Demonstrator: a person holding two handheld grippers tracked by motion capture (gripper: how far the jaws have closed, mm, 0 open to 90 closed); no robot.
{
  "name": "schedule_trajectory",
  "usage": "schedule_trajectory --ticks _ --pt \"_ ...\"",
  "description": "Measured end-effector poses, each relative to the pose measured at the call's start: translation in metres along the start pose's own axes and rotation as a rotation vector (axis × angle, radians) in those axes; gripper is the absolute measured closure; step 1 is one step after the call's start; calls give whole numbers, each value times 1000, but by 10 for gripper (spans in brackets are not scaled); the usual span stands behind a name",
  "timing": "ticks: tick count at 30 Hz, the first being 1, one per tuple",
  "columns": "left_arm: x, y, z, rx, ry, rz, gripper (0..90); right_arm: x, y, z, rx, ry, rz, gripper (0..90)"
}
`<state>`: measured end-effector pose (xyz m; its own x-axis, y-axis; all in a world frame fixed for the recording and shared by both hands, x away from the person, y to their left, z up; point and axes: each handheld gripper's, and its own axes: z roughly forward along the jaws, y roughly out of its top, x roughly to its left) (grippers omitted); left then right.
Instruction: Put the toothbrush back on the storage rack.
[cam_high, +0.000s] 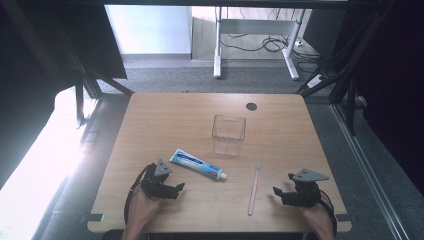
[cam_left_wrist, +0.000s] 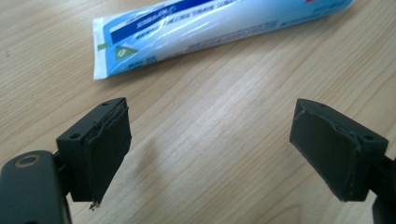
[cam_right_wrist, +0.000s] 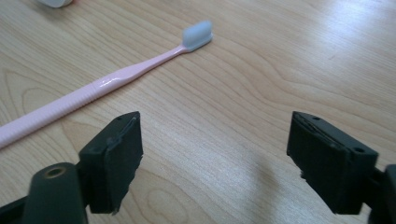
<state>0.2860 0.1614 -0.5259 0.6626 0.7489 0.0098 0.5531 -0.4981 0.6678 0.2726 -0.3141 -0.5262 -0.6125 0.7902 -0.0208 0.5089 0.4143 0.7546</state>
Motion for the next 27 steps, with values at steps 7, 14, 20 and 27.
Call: schedule_trajectory --ticks 7,14,20,27 --pt "1 -2 1 -11 -2 -14 128 2 0 1 8 3 -19 149" --pt "1 -2 1 -25 -29 -41 129 2 -1 2 14 13 -18 142" --pt "1 0 0 -24 -40 -46 129 4 0 2 15 22 -29 141" --pt "-1 1 0 -16 -37 -42 131 5 2 0 18 34 -14 147"
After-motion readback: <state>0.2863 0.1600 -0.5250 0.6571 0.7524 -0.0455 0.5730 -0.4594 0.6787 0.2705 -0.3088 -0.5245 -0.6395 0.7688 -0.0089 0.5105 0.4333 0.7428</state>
